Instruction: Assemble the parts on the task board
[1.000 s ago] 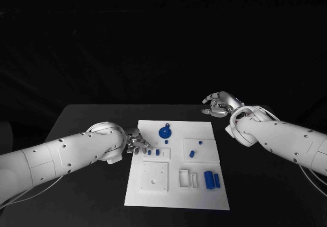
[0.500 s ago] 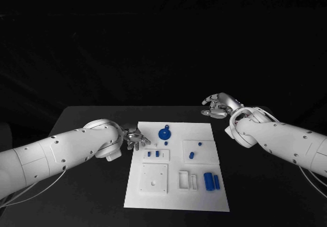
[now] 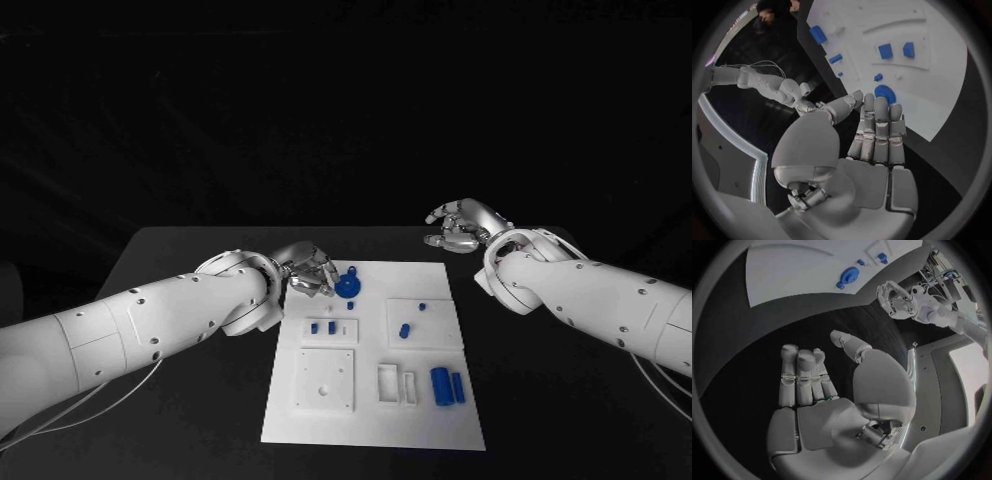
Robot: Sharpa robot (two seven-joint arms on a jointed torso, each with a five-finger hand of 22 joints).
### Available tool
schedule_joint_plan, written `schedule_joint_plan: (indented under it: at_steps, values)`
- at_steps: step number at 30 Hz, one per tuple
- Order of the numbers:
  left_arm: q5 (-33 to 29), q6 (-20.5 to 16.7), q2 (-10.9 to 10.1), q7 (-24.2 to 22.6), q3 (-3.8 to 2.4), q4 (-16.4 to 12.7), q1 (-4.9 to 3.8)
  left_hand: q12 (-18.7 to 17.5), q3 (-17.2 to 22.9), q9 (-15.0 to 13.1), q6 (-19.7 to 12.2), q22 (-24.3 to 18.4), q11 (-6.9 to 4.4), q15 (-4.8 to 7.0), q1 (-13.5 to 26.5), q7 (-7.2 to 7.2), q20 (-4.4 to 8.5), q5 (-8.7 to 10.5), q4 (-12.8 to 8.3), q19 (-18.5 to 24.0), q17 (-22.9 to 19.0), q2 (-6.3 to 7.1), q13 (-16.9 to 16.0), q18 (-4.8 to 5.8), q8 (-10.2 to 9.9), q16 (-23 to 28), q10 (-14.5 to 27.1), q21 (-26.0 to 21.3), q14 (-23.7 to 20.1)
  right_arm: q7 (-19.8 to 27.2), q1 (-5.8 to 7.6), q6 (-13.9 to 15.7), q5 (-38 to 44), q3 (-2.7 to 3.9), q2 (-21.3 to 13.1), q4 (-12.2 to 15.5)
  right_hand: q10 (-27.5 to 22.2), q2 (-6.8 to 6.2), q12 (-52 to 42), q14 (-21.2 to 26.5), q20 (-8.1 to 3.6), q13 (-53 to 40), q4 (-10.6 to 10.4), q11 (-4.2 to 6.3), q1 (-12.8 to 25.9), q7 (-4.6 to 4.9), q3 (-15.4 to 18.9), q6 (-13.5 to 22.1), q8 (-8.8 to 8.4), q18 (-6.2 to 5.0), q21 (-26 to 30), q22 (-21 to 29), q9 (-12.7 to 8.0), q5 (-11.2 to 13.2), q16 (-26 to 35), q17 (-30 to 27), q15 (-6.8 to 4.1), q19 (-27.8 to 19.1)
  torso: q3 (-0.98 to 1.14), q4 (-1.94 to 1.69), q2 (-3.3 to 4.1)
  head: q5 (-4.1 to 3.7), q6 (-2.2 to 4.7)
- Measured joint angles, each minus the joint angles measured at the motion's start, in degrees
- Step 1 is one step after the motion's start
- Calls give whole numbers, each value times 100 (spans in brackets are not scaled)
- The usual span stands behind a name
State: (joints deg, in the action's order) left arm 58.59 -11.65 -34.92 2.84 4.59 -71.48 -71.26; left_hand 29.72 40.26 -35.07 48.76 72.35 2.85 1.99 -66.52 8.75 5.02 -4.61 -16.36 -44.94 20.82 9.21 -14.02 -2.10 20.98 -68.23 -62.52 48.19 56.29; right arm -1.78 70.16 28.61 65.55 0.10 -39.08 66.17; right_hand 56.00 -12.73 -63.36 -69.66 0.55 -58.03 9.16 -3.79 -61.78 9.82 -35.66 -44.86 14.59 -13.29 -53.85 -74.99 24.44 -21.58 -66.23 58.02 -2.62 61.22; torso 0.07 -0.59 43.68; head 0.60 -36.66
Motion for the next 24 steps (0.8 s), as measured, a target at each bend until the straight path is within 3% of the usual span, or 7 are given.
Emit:
schedule_joint_plan:
  at_steps: [4,5,7,14,16,24]
  values:
    - [243,-124,164,-213,34,98,0,-164,-36,86,-7,26,35,-35,-73,-7,0,45,4,0,0,13,91,39,4,0,63,0,35,1,0,-2,-1,0,12,-3,0,0,0,0,0,0,0,0,0,-4,0,-3,0,0,0,0,0,0,0,0,0,0,0,2,0,0,18]
    - [310,-148,208,-249,50,132,0,-196,-36,99,21,35,106,-35,-72,6,0,45,4,0,2,13,107,38,10,0,267,-5,35,1,0,-2,-2,0,15,-4,0,0,0,0,0,0,0,0,0,-4,0,-3,0,0,0,0,0,0,0,0,0,0,0,4,1,0,21]
    - [464,-194,305,-311,93,228,0,-227,-47,135,47,47,167,-50,-96,-15,-7,45,15,-35,13,36,132,37,10,-36,242,-5,50,2,0,-3,-2,0,21,-4,0,0,0,0,0,0,0,0,0,-5,0,-4,0,0,0,0,0,0,0,0,0,0,0,7,2,-4,27]
    - [961,-281,567,-426,222,575,4,-404,-115,242,125,136,180,-27,-128,-72,54,45,19,-246,117,63,208,29,-19,-278,227,86,221,4,0,-6,-3,0,39,-9,0,0,1,0,1,5,0,0,0,-15,0,1,0,0,0,0,0,0,0,0,0,-1,-2,16,8,-19,36]
    - [1095,-282,607,-431,247,624,7,-444,-155,264,191,177,166,-10,-148,-78,79,47,12,-315,169,43,229,-42,-50,-404,179,147,266,5,0,-7,-3,0,40,-12,0,0,1,0,1,5,0,0,0,-10,0,-14,0,0,0,0,0,0,0,0,0,-1,-2,19,8,-20,37]
    - [1675,-246,762,-417,347,778,18,-649,-221,318,242,260,179,-21,-159,-88,112,90,47,-402,237,77,314,-97,-123,-583,192,216,315,6,0,-9,-4,0,42,-16,0,0,2,0,2,5,0,0,0,-8,0,-19,0,0,0,0,0,1,0,0,0,-1,-2,12,7,-42,18]
